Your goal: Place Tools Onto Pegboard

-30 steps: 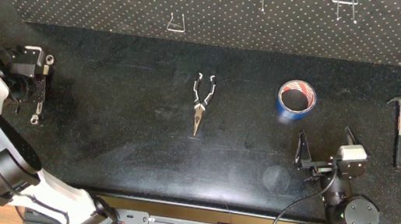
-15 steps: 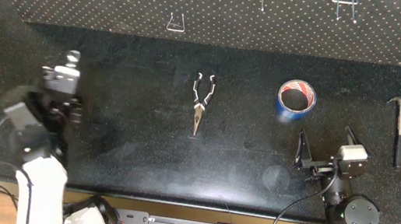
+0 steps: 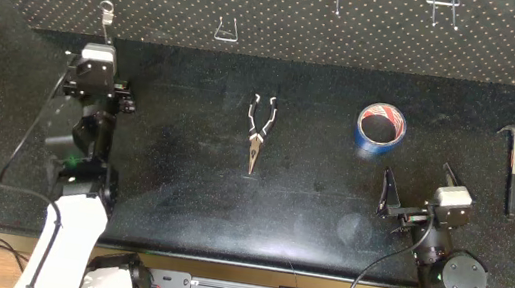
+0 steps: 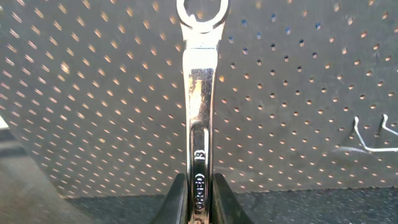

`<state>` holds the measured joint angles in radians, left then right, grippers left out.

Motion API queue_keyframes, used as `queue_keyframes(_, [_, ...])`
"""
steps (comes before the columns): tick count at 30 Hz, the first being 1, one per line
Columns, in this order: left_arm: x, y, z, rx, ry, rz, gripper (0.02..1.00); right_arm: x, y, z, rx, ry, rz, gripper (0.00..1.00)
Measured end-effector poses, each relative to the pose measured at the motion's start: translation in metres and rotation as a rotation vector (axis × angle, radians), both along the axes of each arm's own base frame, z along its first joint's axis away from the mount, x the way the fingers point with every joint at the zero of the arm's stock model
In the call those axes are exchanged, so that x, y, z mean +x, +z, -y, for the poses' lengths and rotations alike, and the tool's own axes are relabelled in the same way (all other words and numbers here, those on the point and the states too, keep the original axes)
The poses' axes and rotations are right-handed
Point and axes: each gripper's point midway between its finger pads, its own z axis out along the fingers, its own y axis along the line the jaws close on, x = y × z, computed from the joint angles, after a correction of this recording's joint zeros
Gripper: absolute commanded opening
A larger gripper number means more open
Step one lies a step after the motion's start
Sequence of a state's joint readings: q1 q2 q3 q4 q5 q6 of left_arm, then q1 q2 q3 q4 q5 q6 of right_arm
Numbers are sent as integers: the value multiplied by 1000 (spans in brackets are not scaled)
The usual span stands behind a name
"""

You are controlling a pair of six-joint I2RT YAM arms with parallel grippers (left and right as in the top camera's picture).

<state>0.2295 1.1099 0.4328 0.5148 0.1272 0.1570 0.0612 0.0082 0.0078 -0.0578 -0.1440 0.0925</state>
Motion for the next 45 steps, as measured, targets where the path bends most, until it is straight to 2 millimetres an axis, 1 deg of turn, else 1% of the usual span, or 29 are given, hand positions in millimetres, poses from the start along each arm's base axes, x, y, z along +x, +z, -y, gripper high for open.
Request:
queue_keyframes(2, [4, -9, 3, -35, -3, -26, 25, 0, 0, 0, 0, 0, 0, 976])
queue_keyframes(3, [9, -8, 4, -57, -4, -26, 25, 0, 0, 0, 0, 0, 0, 976])
queue_keyframes(4, [11, -5, 4, -64, -4, -20, 25, 0, 0, 0, 0, 0, 0, 976])
queue_keyframes(6, [17, 8, 5, -78, -7, 9, 27, 0, 0, 0, 0, 0, 0, 976])
queue_keyframes(8, [23, 11, 4, -81, -7, 12, 27, 0, 0, 0, 0, 0, 0, 976])
queue_keyframes(12, [27, 4, 1, -84, 4, -8, 25, 0, 0, 0, 0, 0, 0, 976])
queue_keyframes(18, [27, 3, -2, -81, 21, -10, 27, 0, 0, 0, 0, 0, 0, 976])
queue_keyframes(22, [30, -10, -3, -87, 26, -44, 27, 0, 0, 0, 0, 0, 0, 976])
queue_keyframes(25, [34, -12, -4, -88, 26, -48, 27, 0, 0, 0, 0, 0, 0, 976])
queue_keyframes(28, [40, -7, -5, -87, 26, -42, 27, 0, 0, 0, 0, 0, 0, 976])
queue_keyframes(30, [43, 1, -6, -83, 25, -24, 27, 0, 0, 0, 0, 0, 0, 976])
queue_keyframes(32, [45, 3, -6, -83, 25, -21, 27, 0, 0, 0, 0, 0, 0, 976])
queue_keyframes(36, [46, -4, -7, -86, 25, -38, 27, 0, 0, 0, 0, 0, 0, 976])
queue_keyframes(40, [50, -19, -7, -94, 26, -76, 27, 0, 0, 0, 0, 0, 0, 976])
queue_keyframes(45, [60, -19, -9, -95, 24, -80, 27, 0, 0, 0, 0, 0, 0, 976])
